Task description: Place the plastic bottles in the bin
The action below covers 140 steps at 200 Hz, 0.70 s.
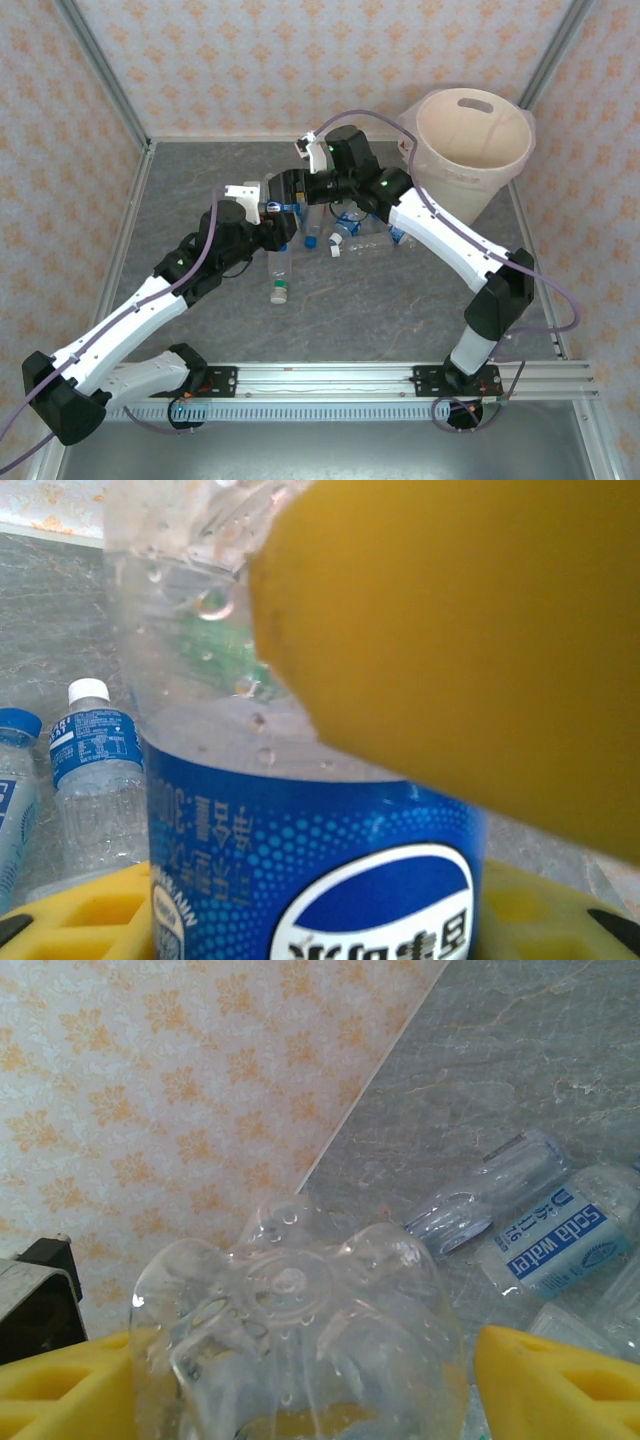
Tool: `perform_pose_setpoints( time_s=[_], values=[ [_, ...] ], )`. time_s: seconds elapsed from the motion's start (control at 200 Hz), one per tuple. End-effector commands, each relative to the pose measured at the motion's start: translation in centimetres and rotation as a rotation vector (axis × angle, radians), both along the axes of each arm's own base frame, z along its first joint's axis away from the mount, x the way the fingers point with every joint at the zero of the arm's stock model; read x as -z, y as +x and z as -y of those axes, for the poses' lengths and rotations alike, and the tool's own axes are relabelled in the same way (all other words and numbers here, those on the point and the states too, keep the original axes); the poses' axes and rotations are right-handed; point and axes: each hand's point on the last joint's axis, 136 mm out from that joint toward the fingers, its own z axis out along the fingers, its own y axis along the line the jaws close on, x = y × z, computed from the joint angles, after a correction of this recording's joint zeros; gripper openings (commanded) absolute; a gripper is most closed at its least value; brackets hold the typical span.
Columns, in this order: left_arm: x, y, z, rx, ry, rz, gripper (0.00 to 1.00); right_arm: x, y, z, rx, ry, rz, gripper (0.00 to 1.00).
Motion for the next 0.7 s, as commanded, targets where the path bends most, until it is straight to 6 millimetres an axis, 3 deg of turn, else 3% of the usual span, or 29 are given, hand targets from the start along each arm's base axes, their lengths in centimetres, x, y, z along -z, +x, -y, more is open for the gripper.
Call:
perform_pose_setpoints(
  time_s=[0.0,0.235,0.405,0.696],
  values=[
    [-2.76,0.05,0.88,0.035,-0.036,0.069,0.47,-1.26,-0.19,-0.67,-0.032,0.033,0.006,0.76],
    [-2.96,-0.02,1.13,0.049,-0.036,0.074,0.47,-0.90,-0.29,-1.09,-0.050,0.037,-0.016,0.75],
    [-3.12,-0.02,1.08,0.046,-0.037,0.078,0.47,-0.66,-0.33,-1.10,-0.052,0.032,-0.024,0.59],
    [-2.59,-0.03,0.57,0.019,-0.040,0.073,0.51,-1.13,0.46,-0.71,0.001,0.025,0.000,0.47]
  ],
)
